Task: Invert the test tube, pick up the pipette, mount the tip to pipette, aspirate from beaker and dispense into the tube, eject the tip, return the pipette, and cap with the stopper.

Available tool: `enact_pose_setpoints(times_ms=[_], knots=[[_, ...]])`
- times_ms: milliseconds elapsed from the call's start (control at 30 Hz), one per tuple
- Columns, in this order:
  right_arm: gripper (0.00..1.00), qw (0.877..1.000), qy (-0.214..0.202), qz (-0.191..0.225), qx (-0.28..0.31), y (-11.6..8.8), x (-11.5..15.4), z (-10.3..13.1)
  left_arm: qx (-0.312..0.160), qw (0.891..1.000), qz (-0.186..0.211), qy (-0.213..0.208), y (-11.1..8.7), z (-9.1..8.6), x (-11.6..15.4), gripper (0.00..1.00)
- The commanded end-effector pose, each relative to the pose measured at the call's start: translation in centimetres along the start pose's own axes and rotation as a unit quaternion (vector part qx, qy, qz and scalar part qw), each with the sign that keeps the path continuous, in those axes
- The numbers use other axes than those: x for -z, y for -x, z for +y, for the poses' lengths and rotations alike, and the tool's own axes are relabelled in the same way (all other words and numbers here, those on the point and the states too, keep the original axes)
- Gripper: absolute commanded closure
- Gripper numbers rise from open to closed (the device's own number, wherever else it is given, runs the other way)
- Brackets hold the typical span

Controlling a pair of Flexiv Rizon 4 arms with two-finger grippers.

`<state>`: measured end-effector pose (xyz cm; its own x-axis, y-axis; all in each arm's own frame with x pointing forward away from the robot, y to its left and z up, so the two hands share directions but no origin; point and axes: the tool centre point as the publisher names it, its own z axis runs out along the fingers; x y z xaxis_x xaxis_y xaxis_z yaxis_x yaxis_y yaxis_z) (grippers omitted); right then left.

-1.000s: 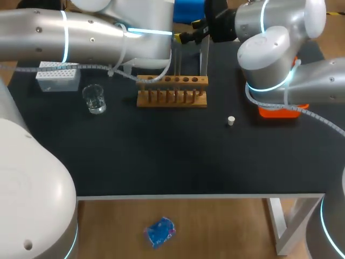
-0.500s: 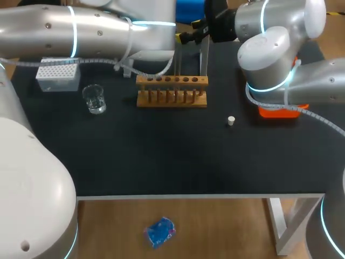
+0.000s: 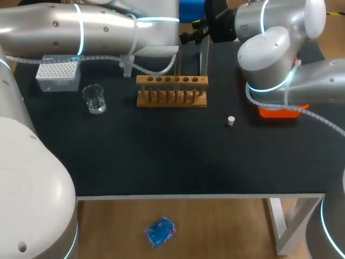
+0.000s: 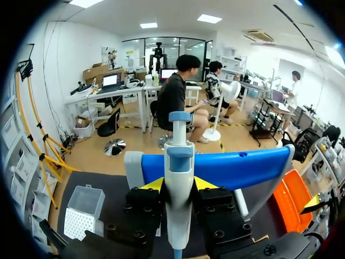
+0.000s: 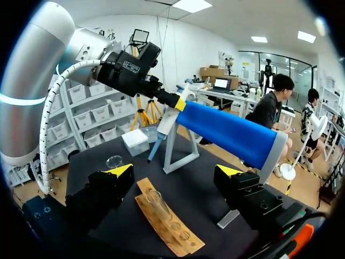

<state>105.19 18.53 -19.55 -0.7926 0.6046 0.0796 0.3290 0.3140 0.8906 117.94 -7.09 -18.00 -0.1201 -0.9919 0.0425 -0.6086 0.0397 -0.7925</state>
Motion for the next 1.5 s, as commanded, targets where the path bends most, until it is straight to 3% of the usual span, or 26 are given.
enact_pose_setpoints(times_ms=[33, 1500], knots=[[0.0, 1.0, -0.001, 0.002, 0.0, 0.0, 0.1, 0.0, 0.0, 1.0, -0.002, 0.007, -0.1, -0.4, -0.5, 1.0], [0.0, 1.0, -0.001, 0.002, 0.0, 0.0, 0.1, 0.0, 0.003, 0.999, -0.01, 0.044, -0.1, 1.2, -2.7, 1.0]])
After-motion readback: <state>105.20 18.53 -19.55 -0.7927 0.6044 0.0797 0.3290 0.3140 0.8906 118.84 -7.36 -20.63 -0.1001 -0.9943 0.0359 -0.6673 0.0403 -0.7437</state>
